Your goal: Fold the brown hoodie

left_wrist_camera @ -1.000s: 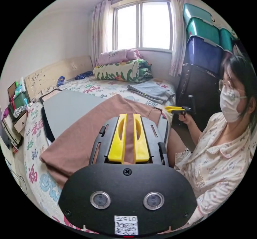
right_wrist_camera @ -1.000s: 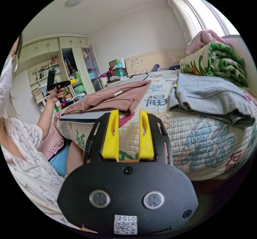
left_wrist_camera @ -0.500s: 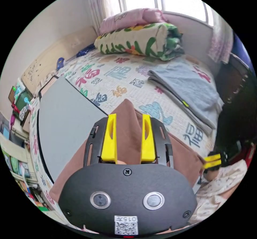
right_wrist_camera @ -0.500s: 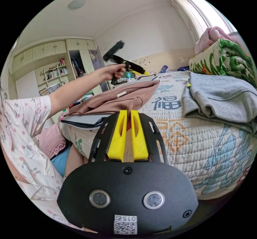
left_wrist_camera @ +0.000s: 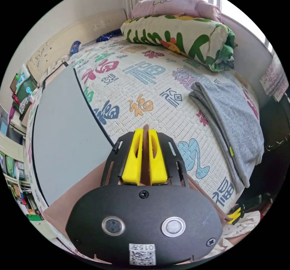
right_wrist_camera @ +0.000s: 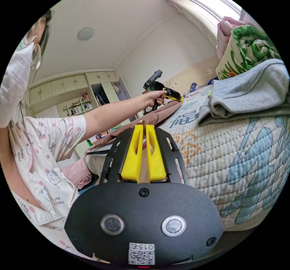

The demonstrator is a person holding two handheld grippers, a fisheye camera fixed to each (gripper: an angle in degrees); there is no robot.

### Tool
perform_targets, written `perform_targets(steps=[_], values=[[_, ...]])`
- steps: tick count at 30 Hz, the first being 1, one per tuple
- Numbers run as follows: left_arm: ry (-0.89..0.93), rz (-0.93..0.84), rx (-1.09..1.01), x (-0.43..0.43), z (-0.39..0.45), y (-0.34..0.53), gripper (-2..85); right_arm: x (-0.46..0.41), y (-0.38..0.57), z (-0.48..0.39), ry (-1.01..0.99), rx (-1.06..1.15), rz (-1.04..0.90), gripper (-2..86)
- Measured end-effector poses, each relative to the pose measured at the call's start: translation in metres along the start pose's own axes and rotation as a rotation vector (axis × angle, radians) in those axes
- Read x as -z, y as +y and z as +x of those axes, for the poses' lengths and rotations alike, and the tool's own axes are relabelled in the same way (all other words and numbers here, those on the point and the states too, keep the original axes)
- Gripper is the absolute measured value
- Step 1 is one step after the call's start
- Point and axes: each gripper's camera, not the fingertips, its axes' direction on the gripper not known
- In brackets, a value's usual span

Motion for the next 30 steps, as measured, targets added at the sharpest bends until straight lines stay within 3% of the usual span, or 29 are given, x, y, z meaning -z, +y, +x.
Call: perform_targets(steps=[7, 13, 17, 22, 26, 30], values=[[0.229, 0.358, 0.007, 0.014, 0.022, 0.047, 0.9, 0.120, -0.039, 0.024, 0.126, 0.027, 0.212, -0.6], [0.501, 0.607, -0.049, 0.046, 0.001, 0.125, 0.8, 0.191, -0.065, -0.049, 0.091, 0.262, 0.318, -0.3], [0.511, 0.708, -0.043, 0.042, -0.066, 0.227, 0.8, 0.145, -0.055, -0.099, -0.106, 0.383, 0.208, -0.2], [0.520, 0.708, 0.091, -0.013, -0.180, 0.348, 0.8, 0.035, -0.024, -0.132, -0.318, 0.360, 0.016, -0.1], [0.502, 0.609, 0.231, -0.089, -0.254, 0.427, 0.7, -0.057, 0.015, -0.158, -0.355, 0.333, -0.196, 0.1], [0.462, 0.473, 0.245, -0.138, -0.274, 0.453, 0.9, -0.102, 0.045, -0.178, -0.331, 0.364, -0.340, 0.3]])
